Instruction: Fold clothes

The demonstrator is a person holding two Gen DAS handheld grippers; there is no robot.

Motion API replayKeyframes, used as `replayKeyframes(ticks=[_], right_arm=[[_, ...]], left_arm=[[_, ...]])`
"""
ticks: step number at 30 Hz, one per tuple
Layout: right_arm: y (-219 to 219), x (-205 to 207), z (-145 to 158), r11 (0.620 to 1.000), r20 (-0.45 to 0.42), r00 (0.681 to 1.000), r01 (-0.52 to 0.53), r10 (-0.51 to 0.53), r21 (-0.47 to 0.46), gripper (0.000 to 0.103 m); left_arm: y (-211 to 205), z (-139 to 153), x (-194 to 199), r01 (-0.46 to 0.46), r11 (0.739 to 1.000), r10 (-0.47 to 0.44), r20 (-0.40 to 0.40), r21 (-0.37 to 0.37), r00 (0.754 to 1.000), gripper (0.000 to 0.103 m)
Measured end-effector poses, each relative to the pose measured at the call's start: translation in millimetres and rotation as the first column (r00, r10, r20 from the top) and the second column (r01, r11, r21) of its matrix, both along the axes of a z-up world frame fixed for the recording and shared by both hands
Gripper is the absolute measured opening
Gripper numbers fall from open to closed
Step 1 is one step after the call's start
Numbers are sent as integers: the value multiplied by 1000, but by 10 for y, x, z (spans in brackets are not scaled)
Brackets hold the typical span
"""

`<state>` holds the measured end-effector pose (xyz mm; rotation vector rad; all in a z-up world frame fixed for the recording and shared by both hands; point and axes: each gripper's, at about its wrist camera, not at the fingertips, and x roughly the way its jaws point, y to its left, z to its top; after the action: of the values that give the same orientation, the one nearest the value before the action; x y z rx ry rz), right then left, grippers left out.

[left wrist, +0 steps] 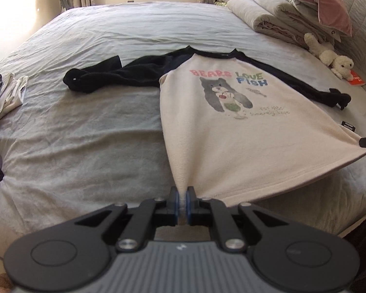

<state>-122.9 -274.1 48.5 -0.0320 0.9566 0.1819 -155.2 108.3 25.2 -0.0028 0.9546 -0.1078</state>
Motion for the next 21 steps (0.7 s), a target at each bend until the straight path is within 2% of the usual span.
replayKeyframes(ticks=[4,8,12,13,14,16,19,21], right_arm=[[52,92,-356,999,-104,995,-2,-2,-33,9],[78,127,-666,999,-161,987,1,-9,-52,9],[41,177,-653,999,-168,986,-5,0,-33,14],[28,192,-631,1000,-168,986,-10,6,-23,16],[13,205,-598,1000,-165,986,-10,9,-6,17],[-35,249,-539,999,-161,987,-2,9,44,22],[-119,371,-498,991,-159,987,26,-4,134,30],[-161,478,-492,983,-163,987,45,-16,175,30]], left_arm=[[-21,-330,79,9,1000,-7,-103,24,995,6],[-61,-457,116,34,998,-26,-129,59,991,7],[1,-434,181,46,999,-41,-147,29,988,12],[40,-416,202,40,999,-38,-147,8,988,18],[79,-397,223,34,999,-35,-148,-13,988,29],[149,-370,297,17,998,-25,-146,-57,989,41],[233,-345,442,-20,996,6,-149,-91,989,41],[282,-330,552,-47,992,29,-152,-113,988,42]])
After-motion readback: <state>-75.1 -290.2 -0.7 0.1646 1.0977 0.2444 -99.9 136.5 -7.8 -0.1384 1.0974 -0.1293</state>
